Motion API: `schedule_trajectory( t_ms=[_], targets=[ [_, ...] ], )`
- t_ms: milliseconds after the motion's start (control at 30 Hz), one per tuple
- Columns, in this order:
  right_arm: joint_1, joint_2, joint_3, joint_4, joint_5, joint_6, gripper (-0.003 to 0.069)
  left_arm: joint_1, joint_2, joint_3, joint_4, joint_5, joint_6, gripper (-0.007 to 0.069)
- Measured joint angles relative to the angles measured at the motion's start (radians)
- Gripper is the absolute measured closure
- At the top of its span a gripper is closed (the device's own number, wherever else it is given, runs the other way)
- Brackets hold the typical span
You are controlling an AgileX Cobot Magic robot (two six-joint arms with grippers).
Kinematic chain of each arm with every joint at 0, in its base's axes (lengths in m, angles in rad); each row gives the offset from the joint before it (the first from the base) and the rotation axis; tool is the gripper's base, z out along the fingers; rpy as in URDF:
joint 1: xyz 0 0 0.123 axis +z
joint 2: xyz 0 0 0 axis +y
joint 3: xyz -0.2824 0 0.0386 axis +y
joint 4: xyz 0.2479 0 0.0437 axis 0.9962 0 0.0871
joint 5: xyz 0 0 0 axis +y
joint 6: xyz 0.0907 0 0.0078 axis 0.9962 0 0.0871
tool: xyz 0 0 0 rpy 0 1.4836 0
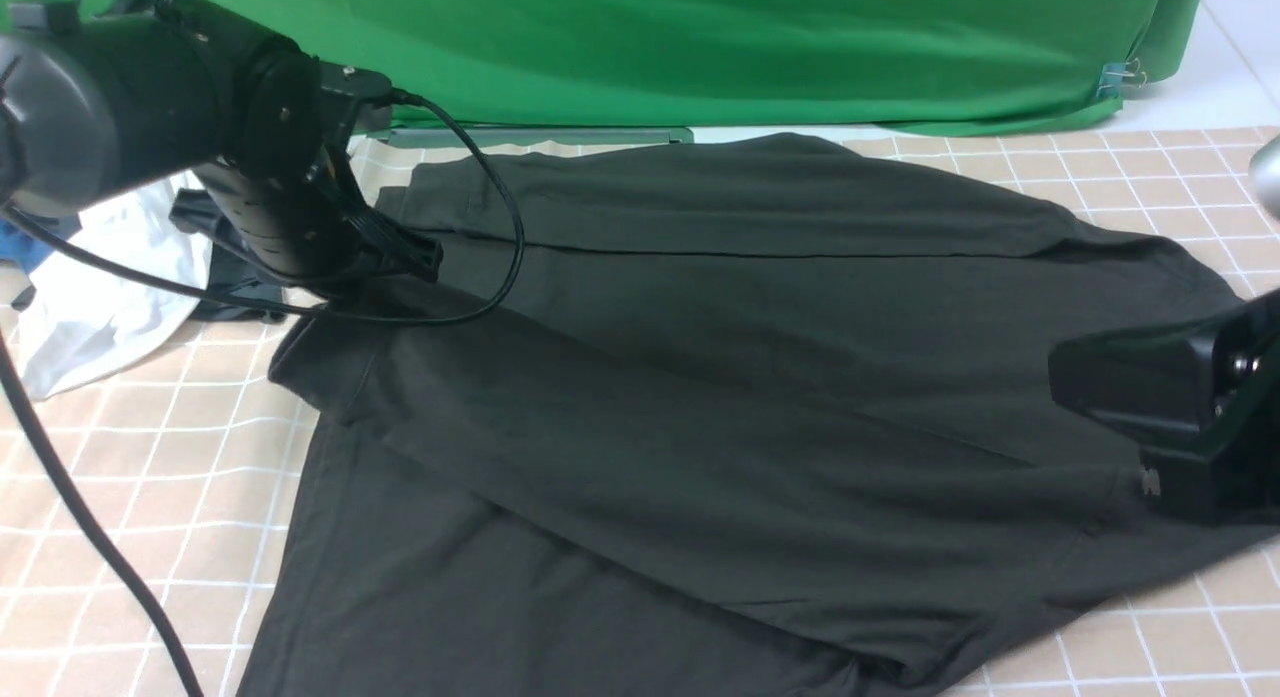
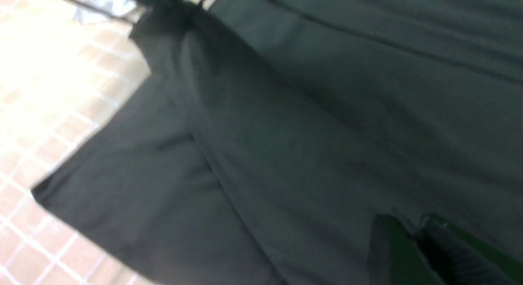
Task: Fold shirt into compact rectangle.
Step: 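Fold the left side of the black T-shirt inward over its body, then grab the top left corner of the dark shirt with the left gripper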
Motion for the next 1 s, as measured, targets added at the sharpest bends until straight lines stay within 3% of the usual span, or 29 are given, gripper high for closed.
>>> schedule_trajectory(
  t_ms=[233, 333, 467, 500, 600, 700, 767, 1000],
  targets=[
    [-0.096, 0.058, -0.045, -0.091, 0.25, 0.092, 0.0526, 0.0, -0.007, -0.017, 0.036, 0.043, -0.002, 0.0369],
    [-0.172, 0.116, -0.074, -0.098, 0.329, 0.085, 0.0525, 0.001, -0.029, -0.02, 0.022, 0.105, 0.0, 0.0356],
    [-0.263, 0.239, -0.084, -0.066, 0.367, 0.033, 0.0486, -0.001, -0.112, 0.041, -0.18, 0.126, 0.119, 0.0458],
    [-0.275, 0.295, -0.084, -0.036, 0.376, 0.001, 0.0442, -0.011, -0.146, 0.086, -0.243, 0.104, 0.149, 0.052],
    [-0.277, 0.4, -0.084, 0.024, 0.366, -0.054, 0.033, -0.048, -0.226, 0.223, -0.339, 0.057, 0.17, 0.0594],
    [-0.252, 0.511, -0.084, 0.053, 0.324, -0.082, 0.0214, -0.093, -0.291, 0.375, -0.396, 0.018, 0.167, 0.0609],
    [-0.234, 0.57, -0.084, 0.058, 0.295, -0.091, 0.0174, -0.122, -0.317, 0.461, -0.421, -0.016, 0.164, 0.0609],
    [-0.209, 0.726, -0.084, 0.063, 0.193, -0.096, 0.0144, -0.137, -0.329, 0.637, -0.455, -0.123, 0.131, 0.0609]
  ],
)
